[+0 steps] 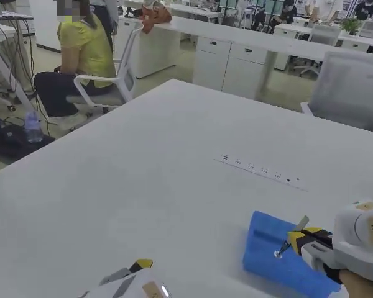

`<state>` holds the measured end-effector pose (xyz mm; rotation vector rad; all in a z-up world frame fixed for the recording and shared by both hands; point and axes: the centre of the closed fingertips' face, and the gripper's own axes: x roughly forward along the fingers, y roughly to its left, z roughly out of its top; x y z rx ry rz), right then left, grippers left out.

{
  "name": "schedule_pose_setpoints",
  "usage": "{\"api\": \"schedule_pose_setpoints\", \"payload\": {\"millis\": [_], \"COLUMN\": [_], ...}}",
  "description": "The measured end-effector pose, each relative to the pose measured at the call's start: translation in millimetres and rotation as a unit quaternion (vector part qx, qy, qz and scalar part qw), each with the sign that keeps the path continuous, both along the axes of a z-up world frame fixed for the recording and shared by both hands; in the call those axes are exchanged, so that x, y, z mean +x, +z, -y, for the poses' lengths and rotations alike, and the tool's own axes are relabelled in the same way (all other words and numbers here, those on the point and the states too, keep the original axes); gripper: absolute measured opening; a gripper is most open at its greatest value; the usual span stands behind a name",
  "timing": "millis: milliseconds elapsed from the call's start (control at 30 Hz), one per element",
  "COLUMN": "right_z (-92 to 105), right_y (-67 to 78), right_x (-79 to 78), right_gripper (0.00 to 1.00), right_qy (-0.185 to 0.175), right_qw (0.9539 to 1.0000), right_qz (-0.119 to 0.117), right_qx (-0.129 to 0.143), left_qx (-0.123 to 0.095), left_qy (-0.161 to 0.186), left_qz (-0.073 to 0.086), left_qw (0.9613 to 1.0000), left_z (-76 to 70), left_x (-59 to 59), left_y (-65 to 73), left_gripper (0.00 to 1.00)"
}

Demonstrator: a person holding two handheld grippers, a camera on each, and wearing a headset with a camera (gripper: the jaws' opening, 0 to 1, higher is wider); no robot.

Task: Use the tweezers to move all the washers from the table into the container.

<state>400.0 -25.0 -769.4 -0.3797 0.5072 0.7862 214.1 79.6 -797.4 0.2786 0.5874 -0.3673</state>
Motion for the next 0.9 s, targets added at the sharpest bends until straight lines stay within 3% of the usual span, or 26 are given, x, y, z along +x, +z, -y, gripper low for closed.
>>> {"api": "schedule_pose_setpoints", "payload": {"millis": [333,433,467,567,700,900], "right_z": [-0.1,0.8,-1.6,-0.6,-2.3,-0.4], "right_y": [-36.5,-43.3,-39.9,-41.6,-41.7,-42.2], "right_x": [6.1,6.6,9.9,9.5,8.4,7.8], "right_gripper": [0.01,0.01,0.01,0.02,0.02,0.02], "right_qy": [-0.001,-0.006,-0.010,-0.014,-0.016,-0.018], "right_qw": [0.9992,0.9990,0.9997,0.9992,0.9992,0.9993], "right_qz": [-0.024,-0.034,-0.021,-0.034,-0.031,-0.028], "right_qx": [-0.031,-0.028,-0.010,-0.016,-0.018,-0.020], "left_qx": [0.003,0.005,0.006,-0.002,-0.011,-0.004], "left_qy": [0.002,0.003,0.002,0.001,0.010,0.007], "left_qz": [-0.006,-0.012,-0.013,-0.007,-0.007,-0.009], "left_qw": [1.0000,0.9999,0.9999,1.0000,0.9999,0.9999], "left_z": [-1.3,-2.0,-1.8,-0.4,-3.7,-2.7], "left_x": [-0.6,-1.3,-1.6,-1.1,0.0,-0.8], "left_y": [-2.5,-5.0,-4.8,-1.8,-0.4,-2.4], "left_gripper": [0.91,0.91,0.91,0.90,0.90,0.89]}}
